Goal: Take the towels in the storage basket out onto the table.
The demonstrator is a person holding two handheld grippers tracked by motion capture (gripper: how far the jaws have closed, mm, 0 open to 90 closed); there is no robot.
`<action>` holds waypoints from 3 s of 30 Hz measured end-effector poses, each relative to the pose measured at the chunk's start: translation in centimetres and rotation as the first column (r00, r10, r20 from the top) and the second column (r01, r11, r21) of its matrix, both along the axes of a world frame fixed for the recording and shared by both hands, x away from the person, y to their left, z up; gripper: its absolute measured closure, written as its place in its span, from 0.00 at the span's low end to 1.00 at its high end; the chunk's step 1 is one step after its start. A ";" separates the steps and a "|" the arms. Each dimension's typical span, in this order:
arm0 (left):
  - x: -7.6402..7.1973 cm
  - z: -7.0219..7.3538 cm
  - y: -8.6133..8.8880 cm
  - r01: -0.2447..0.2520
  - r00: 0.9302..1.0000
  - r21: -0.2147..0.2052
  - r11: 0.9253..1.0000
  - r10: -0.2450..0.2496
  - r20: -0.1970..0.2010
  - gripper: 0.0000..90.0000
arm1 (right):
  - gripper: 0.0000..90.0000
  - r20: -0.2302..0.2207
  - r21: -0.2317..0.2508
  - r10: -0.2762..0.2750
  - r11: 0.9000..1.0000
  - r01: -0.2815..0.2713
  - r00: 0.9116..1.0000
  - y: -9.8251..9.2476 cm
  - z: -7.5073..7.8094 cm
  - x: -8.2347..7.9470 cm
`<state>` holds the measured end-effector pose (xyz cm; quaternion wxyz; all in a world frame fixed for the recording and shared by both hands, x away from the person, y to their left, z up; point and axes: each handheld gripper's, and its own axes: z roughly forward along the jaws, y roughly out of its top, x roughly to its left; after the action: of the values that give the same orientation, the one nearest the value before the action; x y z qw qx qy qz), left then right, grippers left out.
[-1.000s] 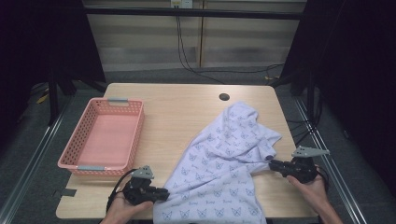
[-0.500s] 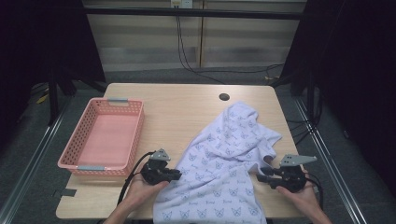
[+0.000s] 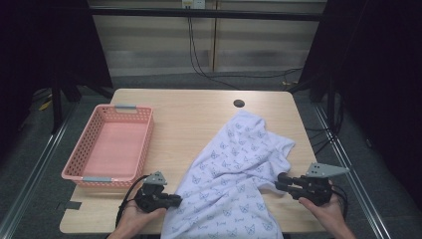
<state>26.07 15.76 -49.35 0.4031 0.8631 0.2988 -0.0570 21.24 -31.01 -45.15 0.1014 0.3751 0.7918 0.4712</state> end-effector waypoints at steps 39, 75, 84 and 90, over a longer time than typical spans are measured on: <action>-0.1 -0.1 -0.8 0.034 0.999 0.071 0.997 -0.034 0.001 0.91 | 0.99 -0.114 -0.112 0.115 0.985 -0.128 0.987 -0.1 -1.6 -2.7; -4.3 0.4 -1.4 0.192 0.981 0.096 0.977 -0.188 -0.045 0.95 | 0.93 -0.175 -0.177 0.234 0.948 -0.264 0.956 2.9 -2.8 -2.3; -1.9 1.9 -2.1 0.128 0.991 -0.041 0.991 -0.126 0.044 0.79 | 0.73 -0.098 -0.105 0.161 0.980 -0.171 0.982 1.4 -0.7 -3.4; 2.9 0.7 -4.2 0.024 0.997 0.003 1.000 -0.024 0.077 0.74 | 0.63 -0.047 -0.133 0.048 0.990 -0.054 0.998 1.4 -0.8 0.6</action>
<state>29.00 11.52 -48.60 0.4125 0.8687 0.2728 -0.0281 21.84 -29.66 -45.97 0.0969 0.3575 0.8330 0.4110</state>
